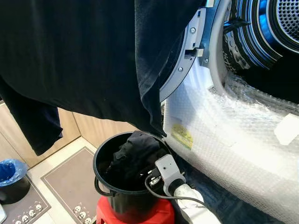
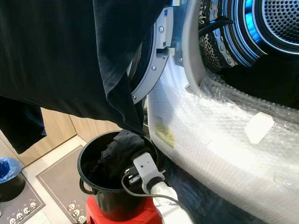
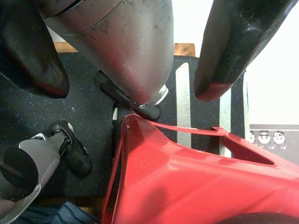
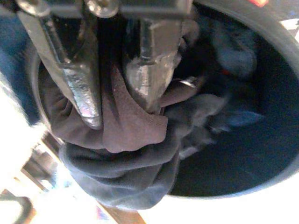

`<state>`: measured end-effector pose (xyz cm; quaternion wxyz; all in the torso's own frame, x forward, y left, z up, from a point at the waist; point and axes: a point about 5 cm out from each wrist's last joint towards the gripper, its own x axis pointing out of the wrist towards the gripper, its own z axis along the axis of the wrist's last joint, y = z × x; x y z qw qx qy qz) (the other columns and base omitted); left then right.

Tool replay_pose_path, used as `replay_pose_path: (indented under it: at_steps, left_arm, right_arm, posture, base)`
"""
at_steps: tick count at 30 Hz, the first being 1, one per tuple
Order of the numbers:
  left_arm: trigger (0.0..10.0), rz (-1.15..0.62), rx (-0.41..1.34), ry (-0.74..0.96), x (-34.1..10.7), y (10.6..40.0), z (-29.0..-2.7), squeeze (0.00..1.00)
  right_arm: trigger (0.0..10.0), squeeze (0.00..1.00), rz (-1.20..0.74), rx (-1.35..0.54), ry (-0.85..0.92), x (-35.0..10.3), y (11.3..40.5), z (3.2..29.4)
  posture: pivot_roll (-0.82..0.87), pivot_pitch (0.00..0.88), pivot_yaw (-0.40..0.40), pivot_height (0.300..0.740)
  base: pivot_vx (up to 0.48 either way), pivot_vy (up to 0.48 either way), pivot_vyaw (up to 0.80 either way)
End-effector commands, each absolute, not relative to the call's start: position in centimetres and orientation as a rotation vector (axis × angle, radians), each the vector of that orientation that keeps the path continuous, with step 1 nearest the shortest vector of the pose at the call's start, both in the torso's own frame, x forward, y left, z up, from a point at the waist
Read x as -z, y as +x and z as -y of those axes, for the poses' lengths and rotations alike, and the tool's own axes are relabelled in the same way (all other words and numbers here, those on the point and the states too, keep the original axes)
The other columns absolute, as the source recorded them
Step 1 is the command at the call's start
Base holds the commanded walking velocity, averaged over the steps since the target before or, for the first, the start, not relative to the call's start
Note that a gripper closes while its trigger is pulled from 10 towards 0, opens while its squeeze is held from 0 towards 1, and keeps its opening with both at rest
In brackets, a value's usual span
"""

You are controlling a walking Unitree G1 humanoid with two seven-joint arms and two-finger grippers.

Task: Clothes washing

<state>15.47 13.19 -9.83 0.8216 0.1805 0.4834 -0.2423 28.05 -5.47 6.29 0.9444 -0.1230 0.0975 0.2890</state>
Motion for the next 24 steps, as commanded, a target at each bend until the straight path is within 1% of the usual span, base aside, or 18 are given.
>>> replay_pose_path:
  at_steps: [1,4,10,12,14,19,20,21,24]
  left_arm:
    - [10.0,-1.105,0.532,0.383,10.6,13.6,-13.4,0.0]
    - [10.0,-1.106,0.533,0.383,10.6,13.6,-13.4,0.0]
    - [10.0,-1.105,0.533,0.382,10.6,13.6,-13.4,0.0]
    - [10.0,-1.105,0.533,0.382,10.6,13.6,-13.4,0.0]
    - [10.0,-1.104,0.532,0.382,10.5,13.7,-13.4,0.0]
    - [10.0,-1.104,0.53,0.38,10.5,13.7,-13.4,0.0]
    - [10.0,-1.104,0.53,0.38,10.5,13.7,-13.4,0.0]
    - [10.0,-1.104,0.529,0.379,10.5,13.7,-13.4,0.0]
    - [10.0,-1.104,0.528,0.379,10.5,13.8,-13.4,0.0]
  right_arm:
    - [10.0,0.0,-0.076,-0.715,-0.151,-8.5,27.4,4.6]
    - [10.0,0.0,-0.02,-0.793,-0.093,-9.4,26.6,4.3]
    - [10.0,0.0,0.053,-0.881,0.029,-11.2,25.8,3.9]
    - [10.0,0.0,0.06,-0.894,0.044,-11.3,25.6,3.9]
    - [10.0,0.0,0.092,-0.937,0.11,-12.3,25.3,3.8]
    - [10.0,0.0,0.121,-0.967,0.252,-13.7,25.1,4.4]
    - [10.0,0.0,0.121,-0.967,0.252,-13.7,25.1,4.4]
    - [10.0,0.0,0.132,-0.978,0.292,-14.2,25.2,4.8]
    - [10.0,0.0,0.142,-1.019,0.341,-14.9,25.0,5.5]
  posture:
    - [-0.1,0.0,-0.004,0.74]
    - [-0.1,0.0,-0.005,0.74]
    - [-0.1,0.0,-0.004,0.74]
    - [-0.1,0.0,-0.004,0.74]
    - [-0.1,0.0,-0.003,0.74]
    - [-0.1,0.0,-0.003,0.74]
    - [-0.1,0.0,-0.003,0.74]
    - [-0.1,0.0,-0.003,0.74]
    - [-0.11,0.0,0.001,0.74]
  base:
    - [0.0,0.0,0.0]
    - [0.0,0.0,0.0]
    - [0.0,0.0,0.0]
    - [0.0,0.0,0.0]
    - [0.0,0.0,0.0]
    - [0.0,0.0,0.0]
    - [0.0,0.0,0.0]
    - [0.0,0.0,0.0]
    - [0.0,0.0,0.0]
